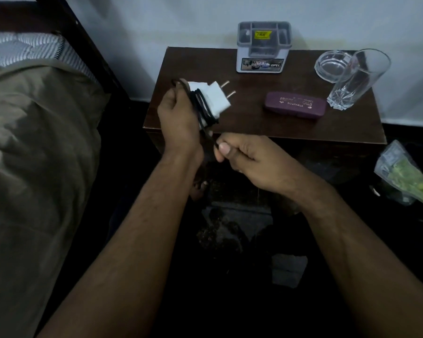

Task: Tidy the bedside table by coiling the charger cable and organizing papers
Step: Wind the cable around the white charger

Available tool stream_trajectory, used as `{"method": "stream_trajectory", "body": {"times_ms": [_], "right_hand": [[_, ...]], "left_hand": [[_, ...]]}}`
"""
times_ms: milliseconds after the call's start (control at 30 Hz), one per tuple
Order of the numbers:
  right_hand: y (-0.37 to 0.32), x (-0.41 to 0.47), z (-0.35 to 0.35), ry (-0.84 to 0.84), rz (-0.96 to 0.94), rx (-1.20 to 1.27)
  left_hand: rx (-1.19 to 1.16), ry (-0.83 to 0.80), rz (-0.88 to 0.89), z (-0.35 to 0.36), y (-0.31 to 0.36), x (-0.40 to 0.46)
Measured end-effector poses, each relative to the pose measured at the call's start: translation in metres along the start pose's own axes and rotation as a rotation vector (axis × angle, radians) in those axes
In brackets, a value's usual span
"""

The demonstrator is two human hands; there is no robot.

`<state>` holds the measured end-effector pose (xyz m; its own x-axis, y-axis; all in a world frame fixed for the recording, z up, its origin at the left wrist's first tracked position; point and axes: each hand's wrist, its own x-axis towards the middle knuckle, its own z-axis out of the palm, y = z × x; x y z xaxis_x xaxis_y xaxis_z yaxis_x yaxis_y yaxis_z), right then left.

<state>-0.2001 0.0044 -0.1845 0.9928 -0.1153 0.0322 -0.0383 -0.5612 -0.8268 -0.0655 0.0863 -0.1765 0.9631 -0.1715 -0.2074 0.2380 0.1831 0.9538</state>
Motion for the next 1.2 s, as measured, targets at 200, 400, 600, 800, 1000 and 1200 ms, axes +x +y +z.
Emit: {"method": "stream_trajectory", "body": {"times_ms": [200, 400, 600, 800, 1000, 1200], "right_hand": [[0.013, 0.000, -0.012, -0.019, 0.127, -0.275], [0.019, -0.001, -0.031, 0.232, 0.234, -0.417], [0.018, -0.003, -0.028, 0.276, 0.329, -0.497], [0.014, -0.006, -0.032, 0.478, 0.351, -0.401], [0.014, -0.001, -0.033, 0.480, 0.350, -0.154], [-0.003, -0.002, -0.021, 0.565, 0.114, -0.026]], "left_hand": [[-0.116, -0.480, -0.249, -0.008, 0.015, -0.002], [0.315, -0.624, 0.058, -0.005, 0.003, -0.013], [0.770, -0.835, 0.286, -0.002, -0.012, -0.013], [0.960, -0.702, 0.380, -0.005, -0.016, -0.010], [1.253, -0.389, 0.576, -0.002, -0.014, -0.014], [1.149, -0.177, 0.524, 0.000, -0.008, -0.010]]}}
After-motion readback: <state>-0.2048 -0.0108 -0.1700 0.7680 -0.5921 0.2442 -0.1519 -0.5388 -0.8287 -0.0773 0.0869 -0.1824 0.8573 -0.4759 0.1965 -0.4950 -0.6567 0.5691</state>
